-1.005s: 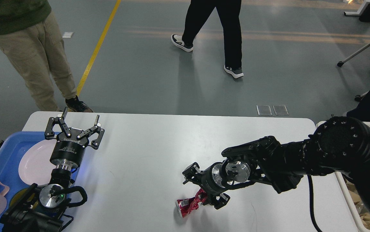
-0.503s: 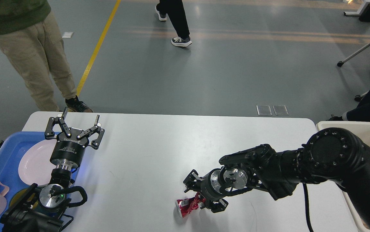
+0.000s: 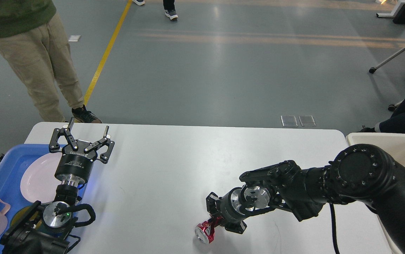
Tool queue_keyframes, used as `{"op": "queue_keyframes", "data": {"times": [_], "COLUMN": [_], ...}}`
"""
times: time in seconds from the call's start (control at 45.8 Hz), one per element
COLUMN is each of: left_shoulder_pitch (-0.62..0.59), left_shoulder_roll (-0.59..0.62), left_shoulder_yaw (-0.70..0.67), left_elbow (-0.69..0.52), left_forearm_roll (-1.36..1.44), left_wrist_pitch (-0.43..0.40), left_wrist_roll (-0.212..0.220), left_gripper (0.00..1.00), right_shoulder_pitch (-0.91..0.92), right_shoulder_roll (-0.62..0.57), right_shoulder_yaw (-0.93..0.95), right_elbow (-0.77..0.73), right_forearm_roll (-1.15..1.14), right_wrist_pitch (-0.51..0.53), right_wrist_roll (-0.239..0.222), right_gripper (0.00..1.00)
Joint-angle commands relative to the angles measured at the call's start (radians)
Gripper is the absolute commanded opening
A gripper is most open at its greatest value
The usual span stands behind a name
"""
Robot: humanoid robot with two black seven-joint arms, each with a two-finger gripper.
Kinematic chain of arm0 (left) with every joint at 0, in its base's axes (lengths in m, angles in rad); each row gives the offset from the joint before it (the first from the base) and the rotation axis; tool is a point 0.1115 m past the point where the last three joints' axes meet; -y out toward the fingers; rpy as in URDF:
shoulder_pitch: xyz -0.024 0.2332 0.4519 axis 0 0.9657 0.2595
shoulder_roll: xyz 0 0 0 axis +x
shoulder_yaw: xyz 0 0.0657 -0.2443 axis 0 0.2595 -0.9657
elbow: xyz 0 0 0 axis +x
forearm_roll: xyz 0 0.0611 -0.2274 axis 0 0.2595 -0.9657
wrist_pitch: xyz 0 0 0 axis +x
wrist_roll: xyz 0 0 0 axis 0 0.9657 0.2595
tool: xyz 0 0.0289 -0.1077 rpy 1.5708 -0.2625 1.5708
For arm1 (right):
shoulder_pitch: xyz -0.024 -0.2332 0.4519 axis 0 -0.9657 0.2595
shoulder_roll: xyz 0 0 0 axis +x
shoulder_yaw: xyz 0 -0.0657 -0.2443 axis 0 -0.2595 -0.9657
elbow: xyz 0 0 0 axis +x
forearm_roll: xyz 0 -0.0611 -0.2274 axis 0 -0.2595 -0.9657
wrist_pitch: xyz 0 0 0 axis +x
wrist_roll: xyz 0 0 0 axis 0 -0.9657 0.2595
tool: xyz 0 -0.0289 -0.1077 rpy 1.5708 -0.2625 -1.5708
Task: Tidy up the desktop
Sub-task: 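Lower the right gripper and grasp the red crushed can, then lift the red can, carry it over the bin and release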
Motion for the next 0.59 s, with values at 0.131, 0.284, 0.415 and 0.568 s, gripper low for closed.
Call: {"op": "queue_keyframes", "data": {"times": [0.131,0.284,0.415,0.568], "left_shoulder_pitch": [0.000,0.000,0.000,0.000], "left_shoulder_roll": [0.000,0.000,0.000,0.000], "left_shoulder_yaw": [0.000,0.000,0.000,0.000], "left_elbow": [-0.001,0.001,-0.001,-0.001], "left_forearm_roll": [0.000,0.000,0.000,0.000], "left_wrist_pitch": [0.000,0.000,0.000,0.000], "left_wrist_roll": [0.000,0.000,0.000,0.000], "left_gripper": [0.96,0.96,0.96,0.96], "right_shoulder_pitch": [0.014,0.050,0.128,0.335], "right_shoulder_roll": [-0.006,-0.018,-0.083,-0.188], "right_shoulder_yaw": [0.000,0.001,-0.011,-0.143], "right_elbow": [0.004,0.022,0.102,0.281], "right_forearm_roll": [0.006,0.007,0.007,0.006], "right_wrist_pitch": [0.006,0.038,0.057,0.089], "right_wrist_roll": [-0.011,-0.012,-0.014,-0.011], "right_gripper": [0.00,0.00,0.00,0.00]}}
